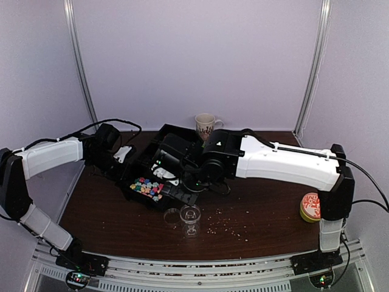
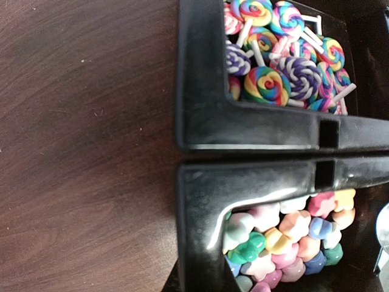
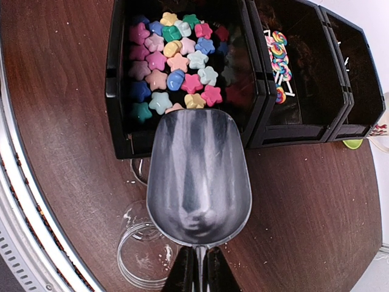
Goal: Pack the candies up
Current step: Scoop the fake candies from the storage box.
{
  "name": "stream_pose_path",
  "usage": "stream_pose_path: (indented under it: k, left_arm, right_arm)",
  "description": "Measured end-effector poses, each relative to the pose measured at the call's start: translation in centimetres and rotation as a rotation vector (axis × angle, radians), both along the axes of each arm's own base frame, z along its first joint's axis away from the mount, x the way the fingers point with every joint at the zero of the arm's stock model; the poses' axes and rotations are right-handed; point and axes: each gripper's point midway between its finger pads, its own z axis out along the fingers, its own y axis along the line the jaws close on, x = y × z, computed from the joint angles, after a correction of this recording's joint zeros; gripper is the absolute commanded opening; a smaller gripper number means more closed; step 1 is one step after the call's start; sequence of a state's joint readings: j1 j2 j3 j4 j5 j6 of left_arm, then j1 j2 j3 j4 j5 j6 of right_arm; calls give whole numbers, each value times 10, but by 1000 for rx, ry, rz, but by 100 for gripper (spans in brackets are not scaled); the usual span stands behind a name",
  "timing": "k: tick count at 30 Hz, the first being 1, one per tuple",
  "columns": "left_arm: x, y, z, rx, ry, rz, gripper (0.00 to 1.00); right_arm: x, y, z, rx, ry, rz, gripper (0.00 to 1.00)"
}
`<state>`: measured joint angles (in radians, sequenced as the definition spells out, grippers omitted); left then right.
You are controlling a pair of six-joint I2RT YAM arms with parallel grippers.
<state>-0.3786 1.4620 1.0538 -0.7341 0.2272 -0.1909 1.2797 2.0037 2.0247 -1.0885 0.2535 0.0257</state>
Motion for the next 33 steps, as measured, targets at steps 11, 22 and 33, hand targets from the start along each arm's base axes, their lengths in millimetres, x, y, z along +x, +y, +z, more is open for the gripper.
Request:
stream_pose_path:
  k: [11,22,33]
  left_arm:
    - [0,0,0,1,0,0,0]
    - [0,1,0,6,-4,-3,0]
    - [1,2,-1,16,-10,-5,0]
  right_arm:
    - [0,1,-3,-6,2,0,0]
    - [1,2,-5,-7,1,0,0]
    - [1,2,-6,-8,1,0,0]
